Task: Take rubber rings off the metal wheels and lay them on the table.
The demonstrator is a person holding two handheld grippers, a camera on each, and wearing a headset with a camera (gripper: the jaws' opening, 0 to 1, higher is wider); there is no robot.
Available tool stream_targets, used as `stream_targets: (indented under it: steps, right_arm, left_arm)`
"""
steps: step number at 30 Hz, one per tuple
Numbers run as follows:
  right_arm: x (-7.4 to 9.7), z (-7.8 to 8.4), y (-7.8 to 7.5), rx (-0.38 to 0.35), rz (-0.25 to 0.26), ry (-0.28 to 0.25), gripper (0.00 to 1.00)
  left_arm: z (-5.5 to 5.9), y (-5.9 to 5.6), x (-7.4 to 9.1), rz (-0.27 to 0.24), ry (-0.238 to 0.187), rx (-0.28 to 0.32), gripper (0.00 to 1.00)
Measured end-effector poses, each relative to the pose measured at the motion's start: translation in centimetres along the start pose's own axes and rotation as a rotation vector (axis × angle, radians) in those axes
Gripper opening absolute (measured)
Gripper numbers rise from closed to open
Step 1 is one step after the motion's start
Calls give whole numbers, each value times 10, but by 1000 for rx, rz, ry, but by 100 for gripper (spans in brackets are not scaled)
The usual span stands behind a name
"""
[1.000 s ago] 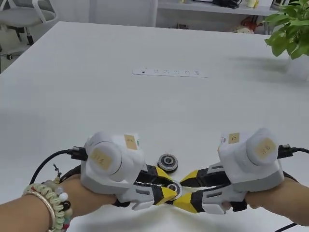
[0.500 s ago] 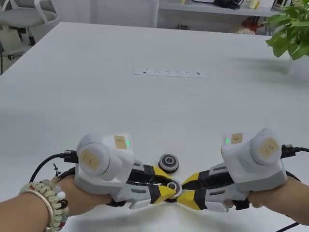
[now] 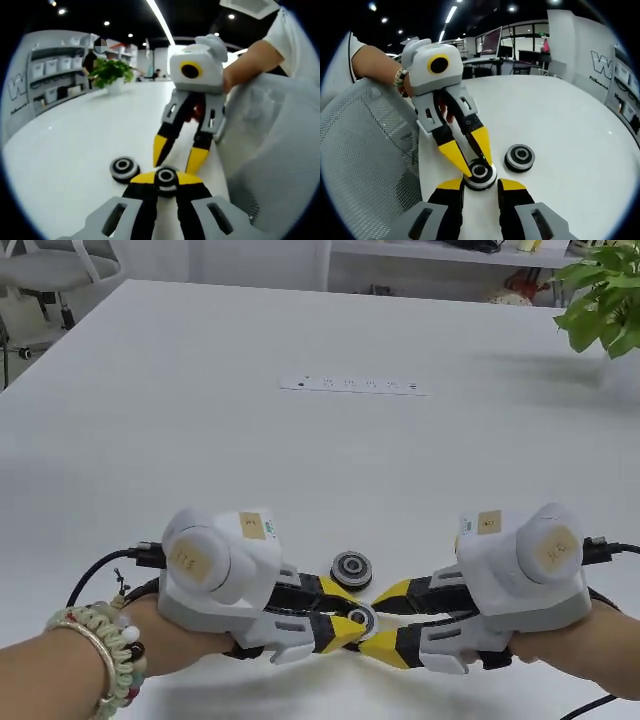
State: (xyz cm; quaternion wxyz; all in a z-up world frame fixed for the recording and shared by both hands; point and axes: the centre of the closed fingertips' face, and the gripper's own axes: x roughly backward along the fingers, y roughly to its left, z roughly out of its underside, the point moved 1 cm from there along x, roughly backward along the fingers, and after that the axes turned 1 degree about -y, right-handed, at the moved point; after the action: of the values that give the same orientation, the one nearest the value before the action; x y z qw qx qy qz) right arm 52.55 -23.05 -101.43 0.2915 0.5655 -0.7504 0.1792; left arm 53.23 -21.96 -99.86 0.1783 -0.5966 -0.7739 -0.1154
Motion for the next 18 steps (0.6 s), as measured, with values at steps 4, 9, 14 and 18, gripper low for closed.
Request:
stream_targets:
  steps: [4,9,14,18]
  right_arm:
    - [1,2,0,-3,-11,13,21]
    - [2,4,0,8,-17,20,18]
    - [3,5,-1,24,-19,30,17]
    - [6,7,-1,37,-20,43,12]
  left_arm:
    - [0,0,0,1,-1,1,14]
    - [0,0,0,2,0,7,14]
    - [0,0,0,1,0,8,14]
    - [0,0,0,0,-1,8,14]
